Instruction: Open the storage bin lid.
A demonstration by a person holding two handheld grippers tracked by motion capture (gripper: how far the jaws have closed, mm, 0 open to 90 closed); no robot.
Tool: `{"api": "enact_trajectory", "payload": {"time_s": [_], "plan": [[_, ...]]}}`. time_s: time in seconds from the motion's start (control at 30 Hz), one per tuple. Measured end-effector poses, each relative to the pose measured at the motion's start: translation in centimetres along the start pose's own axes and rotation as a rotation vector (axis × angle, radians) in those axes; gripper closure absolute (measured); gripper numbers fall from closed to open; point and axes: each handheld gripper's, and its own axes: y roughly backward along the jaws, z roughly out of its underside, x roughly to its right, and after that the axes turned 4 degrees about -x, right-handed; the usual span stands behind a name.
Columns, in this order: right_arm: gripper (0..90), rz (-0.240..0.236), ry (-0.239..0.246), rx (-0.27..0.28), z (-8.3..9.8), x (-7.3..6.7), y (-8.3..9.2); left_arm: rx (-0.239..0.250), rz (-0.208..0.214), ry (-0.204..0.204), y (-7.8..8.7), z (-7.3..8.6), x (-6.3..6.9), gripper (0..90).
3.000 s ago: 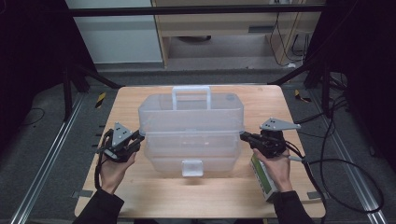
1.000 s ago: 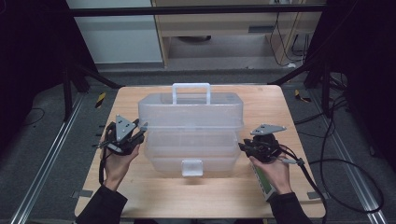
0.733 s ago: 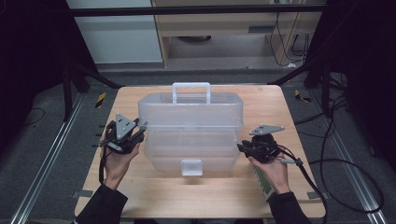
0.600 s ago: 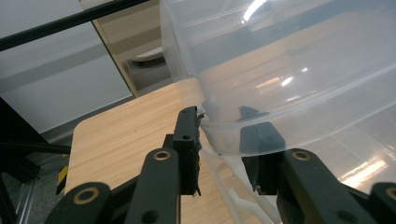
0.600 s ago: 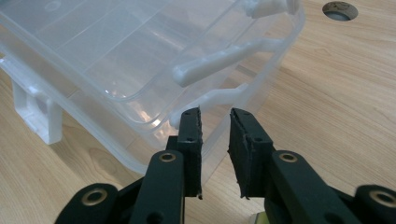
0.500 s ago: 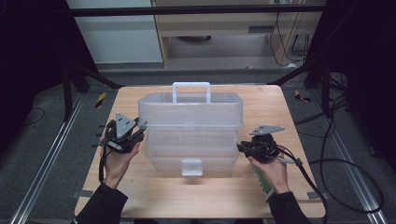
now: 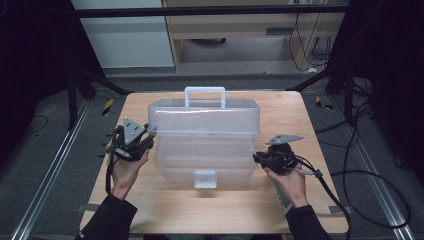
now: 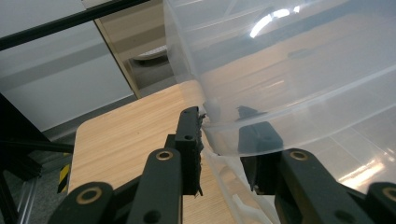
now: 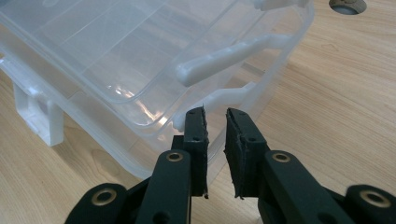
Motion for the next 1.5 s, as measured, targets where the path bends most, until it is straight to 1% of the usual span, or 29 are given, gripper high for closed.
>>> {"api": "enact_trajectory", "payload": {"time_s": [0.27, 0.87, 1.37, 1.5], "plan": [[78.9, 0.012, 0.001, 0.002, 0.0, 0.0, 0.0, 0.004, 0.0, 0.007, -0.1, -0.3, -0.1, 69.4], [79.3, 0.029, -0.002, 0.01, 0.0, 0.0, -0.1, 0.014, -0.009, 0.007, -0.5, -1.1, -0.4, 70.1], [79.4, 0.038, -0.012, 0.01, 0.0, -0.1, -0.1, 0.023, -0.022, 0.016, -1.0, -2.2, -0.9, 71.3], [79.4, 0.041, -0.01, 0.012, 0.0, -0.1, -0.2, 0.02, -0.028, 0.01, -1.2, -2.6, -1.0, 72.5]]}}
